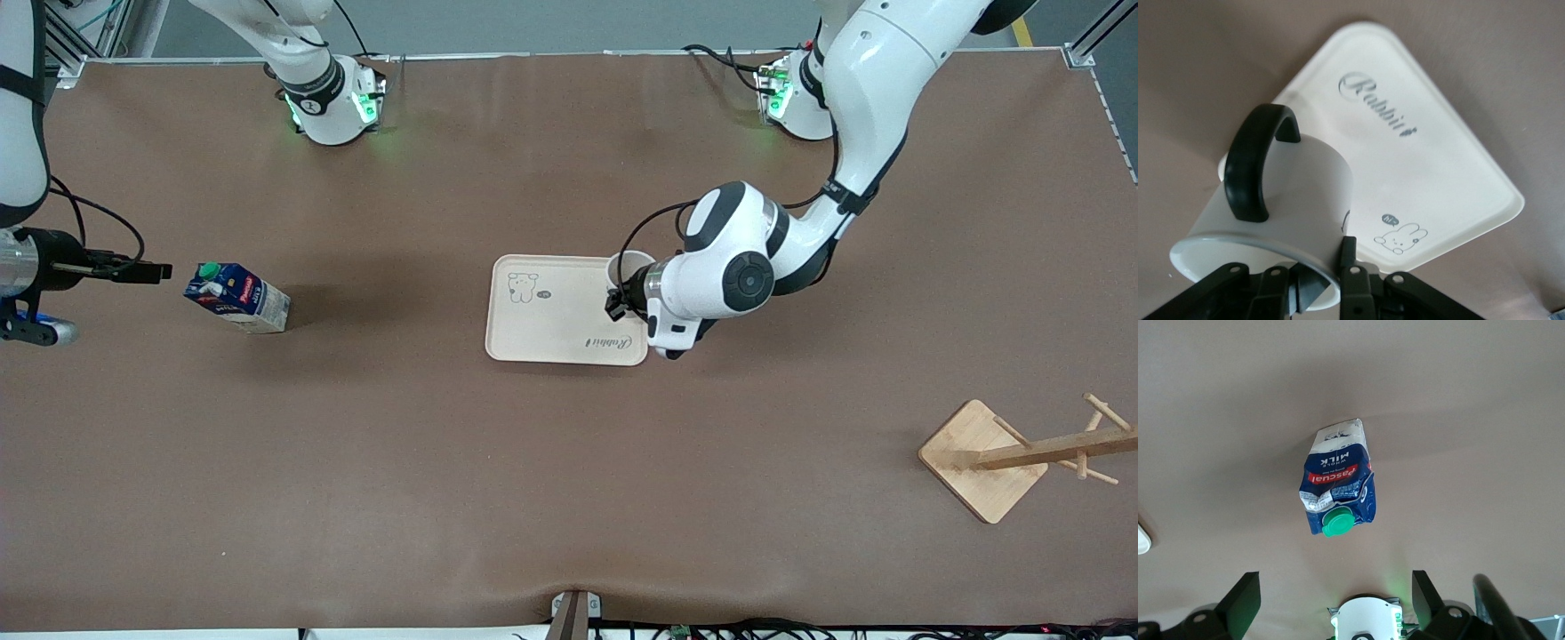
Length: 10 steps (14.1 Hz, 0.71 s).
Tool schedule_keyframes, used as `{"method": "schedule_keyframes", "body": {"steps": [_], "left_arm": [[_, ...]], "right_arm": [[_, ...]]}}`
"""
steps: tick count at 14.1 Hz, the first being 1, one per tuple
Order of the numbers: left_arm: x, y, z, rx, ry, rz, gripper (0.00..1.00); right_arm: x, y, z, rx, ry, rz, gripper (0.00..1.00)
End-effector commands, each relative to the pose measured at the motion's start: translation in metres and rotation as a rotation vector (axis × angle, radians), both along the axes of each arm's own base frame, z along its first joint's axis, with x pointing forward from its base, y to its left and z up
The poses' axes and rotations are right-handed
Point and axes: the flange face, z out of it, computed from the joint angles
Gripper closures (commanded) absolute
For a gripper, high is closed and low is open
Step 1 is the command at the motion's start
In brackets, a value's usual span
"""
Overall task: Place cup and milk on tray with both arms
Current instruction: 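Carry the mug over the tray while the right gripper reaches the milk, then lower the mug onto the tray while the right gripper grasps the milk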
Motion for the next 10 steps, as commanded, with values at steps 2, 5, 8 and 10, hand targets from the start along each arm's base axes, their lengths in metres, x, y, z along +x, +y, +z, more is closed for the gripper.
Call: {"method": "schedule_keyframes", "body": {"steps": [2,5,8,10], "left_arm": [[-0.001,-0.007,-0.029,-0.009,0.073,0.031,1.00],[0.003,0.000,-0.044,0.017,0.122,0.099,1.00],[0.004,0.003,-0.052,0.009,0.150,0.122,0.94],[0.008,0.001,-0.049,-0.006,0.158,0.143,0.48]], "right_arm": [[0.002,0.003,-0.045,-0.004,-0.066,0.018,0.00],[-0.017,0.003,-0.070,0.017,-0.097,0.094,0.00],[-0.037,0.015,-0.090,0.023,-0.070,0.112,0.00],[-0.046,0.019,-0.095,0.027,-0.060,0.116,0.00]]}}
